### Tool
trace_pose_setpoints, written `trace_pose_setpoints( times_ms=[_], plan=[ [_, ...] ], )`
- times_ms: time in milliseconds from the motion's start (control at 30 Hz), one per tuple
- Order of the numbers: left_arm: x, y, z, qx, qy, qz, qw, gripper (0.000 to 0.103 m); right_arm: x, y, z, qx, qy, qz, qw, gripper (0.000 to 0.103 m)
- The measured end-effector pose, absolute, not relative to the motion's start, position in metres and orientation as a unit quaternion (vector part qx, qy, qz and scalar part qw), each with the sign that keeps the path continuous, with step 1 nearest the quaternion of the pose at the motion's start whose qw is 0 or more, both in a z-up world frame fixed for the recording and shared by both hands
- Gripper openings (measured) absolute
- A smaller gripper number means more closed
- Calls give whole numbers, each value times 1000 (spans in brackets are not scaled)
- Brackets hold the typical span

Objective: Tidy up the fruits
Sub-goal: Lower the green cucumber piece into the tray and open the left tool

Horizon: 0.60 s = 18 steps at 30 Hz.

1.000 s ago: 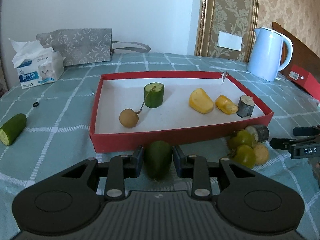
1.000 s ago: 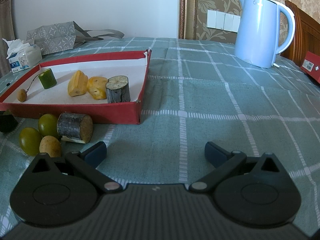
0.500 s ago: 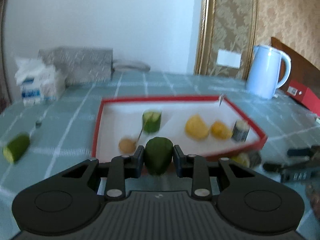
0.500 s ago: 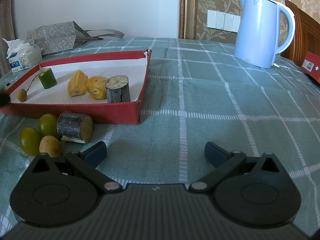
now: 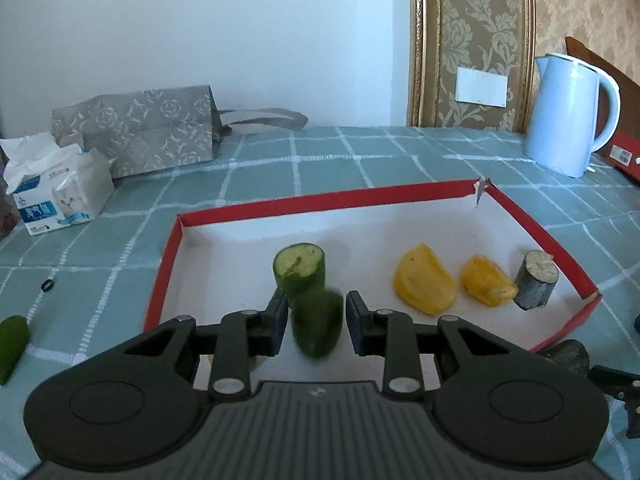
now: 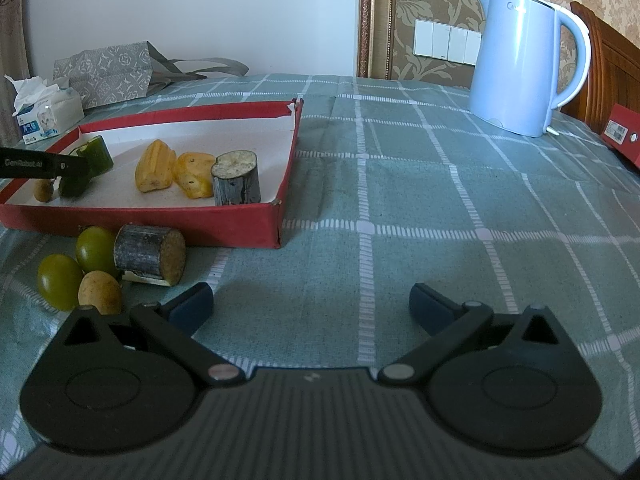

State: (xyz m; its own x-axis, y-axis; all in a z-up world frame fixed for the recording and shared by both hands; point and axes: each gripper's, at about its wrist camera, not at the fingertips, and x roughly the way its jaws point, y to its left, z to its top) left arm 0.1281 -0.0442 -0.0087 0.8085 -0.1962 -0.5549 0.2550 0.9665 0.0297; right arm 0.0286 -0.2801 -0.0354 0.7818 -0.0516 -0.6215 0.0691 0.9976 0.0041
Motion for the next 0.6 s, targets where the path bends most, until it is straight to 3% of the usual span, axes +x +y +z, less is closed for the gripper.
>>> trace_pose_setpoints(
  times_ms=[33, 100, 133, 267, 367, 600],
  plan=[
    [127, -43, -8, 51, 283, -117, 951, 35, 29, -280, -36, 13, 329, -32, 944, 103],
    [120, -39, -3, 51, 270, -110, 955, 62, 28, -280, -36, 13, 329, -32, 944, 103],
    [114, -35, 0, 47, 258, -105, 959, 67, 28, -281, -36, 13, 329, -32, 944, 103],
    [80, -21, 14, 35, 220, -99, 970, 68, 29, -280, -36, 13, 329, -32, 944, 103],
    [50, -9, 17, 12, 209, -111, 971, 79, 29, -280, -36, 13, 329, -32, 944, 103],
    [21, -17, 1, 4, 236, -147, 961, 79, 28, -281, -36, 14, 329, -31, 944, 103]
  ],
)
